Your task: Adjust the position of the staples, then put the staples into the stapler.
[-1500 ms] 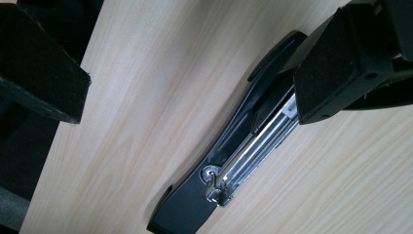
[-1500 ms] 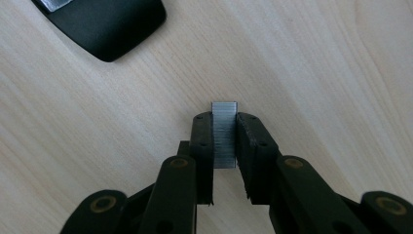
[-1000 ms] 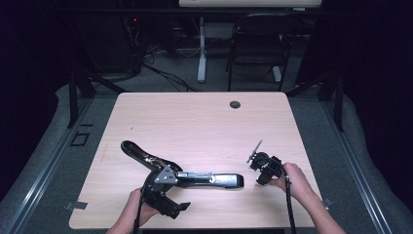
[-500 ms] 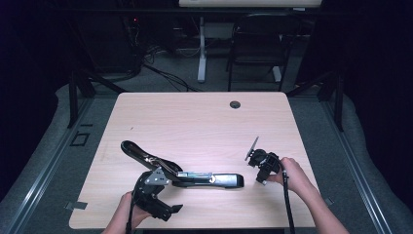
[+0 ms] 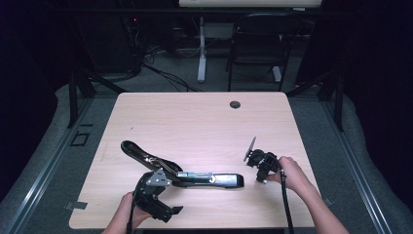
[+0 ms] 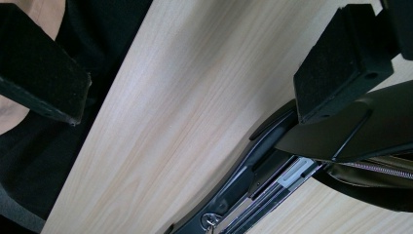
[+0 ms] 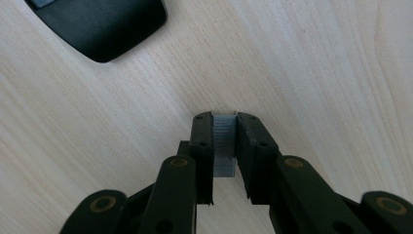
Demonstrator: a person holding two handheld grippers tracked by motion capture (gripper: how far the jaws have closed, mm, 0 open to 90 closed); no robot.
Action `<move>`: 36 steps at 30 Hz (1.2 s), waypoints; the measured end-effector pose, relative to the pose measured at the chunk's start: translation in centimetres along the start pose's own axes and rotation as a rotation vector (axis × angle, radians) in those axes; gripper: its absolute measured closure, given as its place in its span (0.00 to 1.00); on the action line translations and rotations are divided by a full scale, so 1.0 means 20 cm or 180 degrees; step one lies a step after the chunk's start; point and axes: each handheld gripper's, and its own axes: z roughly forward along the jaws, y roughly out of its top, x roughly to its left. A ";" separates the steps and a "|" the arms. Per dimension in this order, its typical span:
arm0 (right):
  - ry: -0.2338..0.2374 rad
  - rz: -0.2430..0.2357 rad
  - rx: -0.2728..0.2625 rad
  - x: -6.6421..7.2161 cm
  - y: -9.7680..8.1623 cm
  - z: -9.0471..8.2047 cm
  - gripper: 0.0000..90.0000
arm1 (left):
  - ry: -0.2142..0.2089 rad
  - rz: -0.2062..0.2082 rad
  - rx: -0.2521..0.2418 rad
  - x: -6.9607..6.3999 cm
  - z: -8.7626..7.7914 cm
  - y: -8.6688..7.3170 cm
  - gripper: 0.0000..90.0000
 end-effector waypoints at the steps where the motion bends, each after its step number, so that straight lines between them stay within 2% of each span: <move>1: 0.0003 -0.0002 0.0012 0.00 0.00 0.00 0.86 | -0.0002 -0.0008 0.0002 0.00 0.00 0.00 0.00; 8: 0.0027 -0.0022 -0.0003 0.00 0.00 -0.01 0.86 | -0.0014 -0.0015 -0.0003 0.01 0.00 -0.01 0.00; 14: 0.0057 0.0005 -0.0085 0.00 0.00 -0.04 0.86 | -0.0005 -0.0022 0.0017 0.01 -0.01 -0.01 0.00; 22: 0.0069 -0.0064 -0.0147 0.01 0.01 -0.07 0.87 | -0.0021 -0.0023 0.0052 0.00 -0.02 -0.03 0.00; 26: 0.0083 -0.0086 -0.0203 0.03 0.01 -0.09 0.87 | 0.0003 -0.0056 0.0092 0.01 -0.04 -0.06 0.00; 27: 0.0049 -0.0101 -0.0190 0.03 0.01 -0.09 0.87 | 0.0020 -0.0076 0.0084 0.01 -0.04 -0.07 0.00; 29: 0.0072 -0.0112 -0.0217 0.04 0.01 -0.10 0.87 | 0.0078 -0.0103 0.0080 0.02 -0.06 -0.08 0.00; 33: 0.0168 -0.0161 -0.0274 0.04 0.02 -0.12 0.87 | 0.0052 -0.0153 0.0080 0.04 -0.07 -0.10 0.00; 36: 0.0176 -0.0177 -0.0310 0.05 0.03 -0.13 0.87 | 0.0074 -0.0178 0.0105 0.05 -0.08 -0.12 0.00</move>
